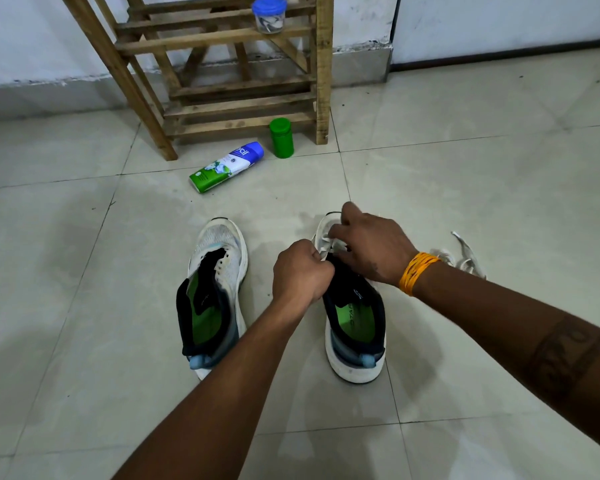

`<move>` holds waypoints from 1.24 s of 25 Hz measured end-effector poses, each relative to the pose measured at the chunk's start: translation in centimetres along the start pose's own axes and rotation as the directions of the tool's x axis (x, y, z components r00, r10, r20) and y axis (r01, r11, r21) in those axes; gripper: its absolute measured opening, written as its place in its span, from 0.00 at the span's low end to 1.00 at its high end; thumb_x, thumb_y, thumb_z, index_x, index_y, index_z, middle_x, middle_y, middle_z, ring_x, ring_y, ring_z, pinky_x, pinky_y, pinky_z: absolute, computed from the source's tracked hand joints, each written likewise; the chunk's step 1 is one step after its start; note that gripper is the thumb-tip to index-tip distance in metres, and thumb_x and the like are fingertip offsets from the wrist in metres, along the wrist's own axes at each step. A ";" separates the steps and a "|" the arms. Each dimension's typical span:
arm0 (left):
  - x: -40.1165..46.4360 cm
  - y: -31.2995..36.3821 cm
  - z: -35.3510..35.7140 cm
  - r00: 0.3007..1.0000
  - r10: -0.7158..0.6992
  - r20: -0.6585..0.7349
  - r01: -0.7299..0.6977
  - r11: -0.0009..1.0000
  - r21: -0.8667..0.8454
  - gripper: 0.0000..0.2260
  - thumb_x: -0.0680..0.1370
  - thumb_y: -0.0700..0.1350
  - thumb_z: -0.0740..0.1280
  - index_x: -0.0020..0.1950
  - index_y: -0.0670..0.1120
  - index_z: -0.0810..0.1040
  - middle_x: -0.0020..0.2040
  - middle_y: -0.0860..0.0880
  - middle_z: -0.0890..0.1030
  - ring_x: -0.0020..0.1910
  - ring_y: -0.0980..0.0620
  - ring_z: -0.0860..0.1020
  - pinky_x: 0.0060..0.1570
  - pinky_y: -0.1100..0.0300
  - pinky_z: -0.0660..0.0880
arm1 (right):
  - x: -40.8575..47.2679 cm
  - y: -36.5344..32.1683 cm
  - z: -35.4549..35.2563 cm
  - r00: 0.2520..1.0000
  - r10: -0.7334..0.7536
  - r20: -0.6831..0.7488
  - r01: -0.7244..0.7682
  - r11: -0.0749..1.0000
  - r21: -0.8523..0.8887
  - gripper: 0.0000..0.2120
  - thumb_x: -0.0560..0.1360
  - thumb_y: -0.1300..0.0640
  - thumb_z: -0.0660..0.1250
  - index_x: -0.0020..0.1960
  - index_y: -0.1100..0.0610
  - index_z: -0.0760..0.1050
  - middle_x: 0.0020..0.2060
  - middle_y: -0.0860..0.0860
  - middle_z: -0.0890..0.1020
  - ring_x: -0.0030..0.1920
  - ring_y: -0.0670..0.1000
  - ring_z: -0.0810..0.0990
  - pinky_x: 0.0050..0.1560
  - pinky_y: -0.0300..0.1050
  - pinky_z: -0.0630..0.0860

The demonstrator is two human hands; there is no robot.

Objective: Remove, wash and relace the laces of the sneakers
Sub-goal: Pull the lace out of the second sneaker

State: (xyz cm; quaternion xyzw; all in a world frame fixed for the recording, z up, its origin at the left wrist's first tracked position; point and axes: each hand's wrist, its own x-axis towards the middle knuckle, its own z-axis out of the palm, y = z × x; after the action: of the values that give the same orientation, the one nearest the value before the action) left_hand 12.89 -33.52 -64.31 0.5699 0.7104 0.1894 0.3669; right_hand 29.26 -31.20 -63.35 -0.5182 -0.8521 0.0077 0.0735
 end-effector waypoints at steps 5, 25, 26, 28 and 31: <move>-0.4 -0.3 -0.1 0.999 -0.031 -0.016 0.031 0.999 -0.025 0.10 0.63 0.45 0.59 0.41 0.47 0.75 0.36 0.47 0.82 0.35 0.42 0.83 0.37 0.50 0.80 | 0.8 1.1 0.4 0.998 0.049 -0.048 -0.054 0.993 -0.105 0.06 0.75 0.57 0.66 0.46 0.60 0.74 0.50 0.58 0.75 0.37 0.65 0.79 0.28 0.52 0.66; -0.7 -0.6 0.0 0.999 -0.035 -0.016 0.033 0.993 -0.110 0.08 0.63 0.45 0.60 0.40 0.48 0.74 0.37 0.49 0.81 0.37 0.43 0.83 0.37 0.51 0.80 | 1.6 2.1 -1.6 0.946 0.322 -0.040 -0.324 0.940 -0.103 0.11 0.73 0.54 0.67 0.50 0.60 0.78 0.52 0.58 0.75 0.44 0.64 0.80 0.35 0.49 0.66; -0.6 -0.6 0.1 1.000 -0.028 -0.013 0.027 0.994 -0.104 0.07 0.64 0.45 0.60 0.39 0.48 0.74 0.37 0.49 0.81 0.36 0.43 0.83 0.36 0.51 0.79 | 1.3 1.2 -1.5 0.983 0.183 -0.006 -0.183 0.980 -0.081 0.12 0.72 0.52 0.67 0.52 0.58 0.78 0.52 0.56 0.74 0.45 0.62 0.79 0.34 0.48 0.68; -0.5 -0.7 0.0 1.000 -0.024 -0.018 0.023 0.996 -0.092 0.05 0.65 0.43 0.61 0.39 0.49 0.73 0.36 0.48 0.80 0.36 0.42 0.83 0.36 0.50 0.79 | 0.8 -0.9 -0.4 0.995 -0.068 0.073 0.074 0.994 -0.077 0.11 0.75 0.51 0.66 0.52 0.56 0.78 0.52 0.55 0.74 0.45 0.59 0.78 0.32 0.50 0.73; -0.6 -0.8 0.0 0.999 -0.039 -0.024 0.036 0.993 -0.115 0.06 0.64 0.44 0.60 0.39 0.48 0.73 0.37 0.48 0.81 0.36 0.42 0.83 0.37 0.48 0.81 | 1.1 -1.0 0.1 0.993 -0.039 0.111 0.055 0.988 -0.147 0.07 0.78 0.57 0.62 0.50 0.59 0.76 0.52 0.56 0.75 0.45 0.61 0.79 0.31 0.52 0.69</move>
State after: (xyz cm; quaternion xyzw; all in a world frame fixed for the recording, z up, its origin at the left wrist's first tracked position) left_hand 12.44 -34.33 -64.66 0.5321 0.7136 0.2302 0.3931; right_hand 27.89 -30.65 -63.22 -0.5010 -0.8649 -0.0298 -0.0117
